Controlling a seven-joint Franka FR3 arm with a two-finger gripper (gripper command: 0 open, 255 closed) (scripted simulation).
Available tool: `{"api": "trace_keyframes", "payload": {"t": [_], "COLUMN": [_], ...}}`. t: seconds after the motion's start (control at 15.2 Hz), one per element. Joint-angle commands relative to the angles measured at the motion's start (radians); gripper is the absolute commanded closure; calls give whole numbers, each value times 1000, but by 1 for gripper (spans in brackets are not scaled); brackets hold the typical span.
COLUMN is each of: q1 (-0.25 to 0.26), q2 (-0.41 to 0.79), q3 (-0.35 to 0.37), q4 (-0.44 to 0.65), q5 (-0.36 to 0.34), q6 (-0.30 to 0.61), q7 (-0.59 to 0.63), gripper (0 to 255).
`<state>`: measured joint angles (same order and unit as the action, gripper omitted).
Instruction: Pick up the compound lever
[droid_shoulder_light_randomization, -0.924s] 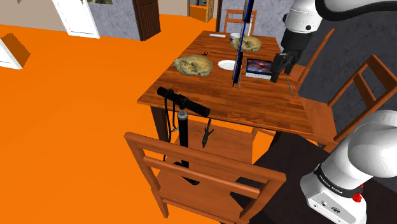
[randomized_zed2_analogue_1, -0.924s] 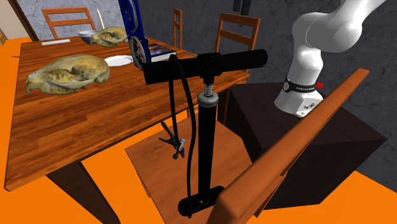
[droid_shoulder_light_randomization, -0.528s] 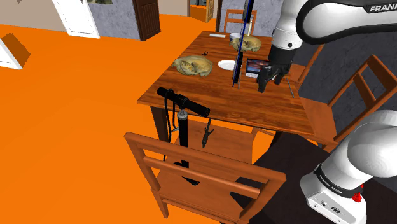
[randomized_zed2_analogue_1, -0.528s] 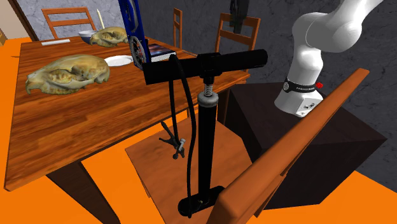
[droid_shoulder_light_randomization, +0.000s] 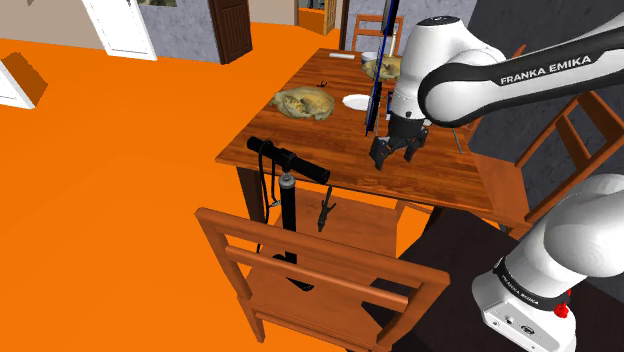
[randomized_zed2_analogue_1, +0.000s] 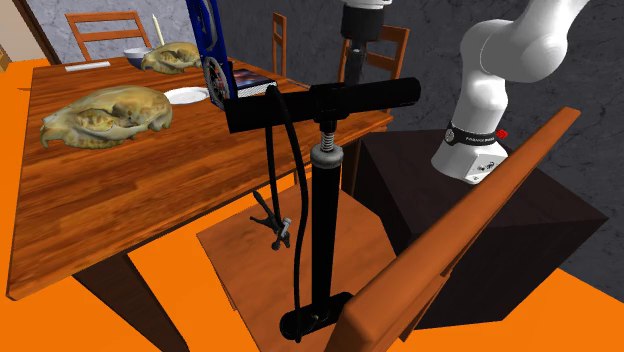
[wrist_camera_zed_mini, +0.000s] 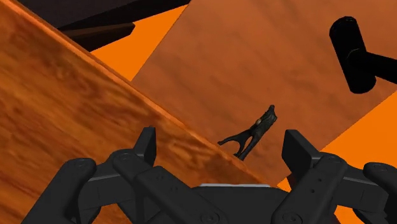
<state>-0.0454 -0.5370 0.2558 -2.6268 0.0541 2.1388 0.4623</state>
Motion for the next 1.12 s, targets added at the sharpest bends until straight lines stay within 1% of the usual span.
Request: {"api": "trace_keyframes", "payload": {"t": [0.0, 0.13, 0.26, 0.46, 0.59, 0.73, 0.86, 1.06], "q1": [-11, -33, -60, -108, -137, -153, -144, -97], "q2": [69, 147, 232, 369, 468, 569, 669, 810], "q3": [48, 89, 129, 185, 211, 219, 200, 141], "q4": [-7, -2, 11, 45, 79, 122, 173, 261], "q5": [-1, -19, -53, -143, -233, -344, -456, -595], "q6": [83, 159, 230, 326, 376, 413, 437, 457], "q7": [90, 174, 267, 428, 555, 693, 830, 1009], "gripper": [0, 0, 0, 0, 0, 0, 0, 0]}}
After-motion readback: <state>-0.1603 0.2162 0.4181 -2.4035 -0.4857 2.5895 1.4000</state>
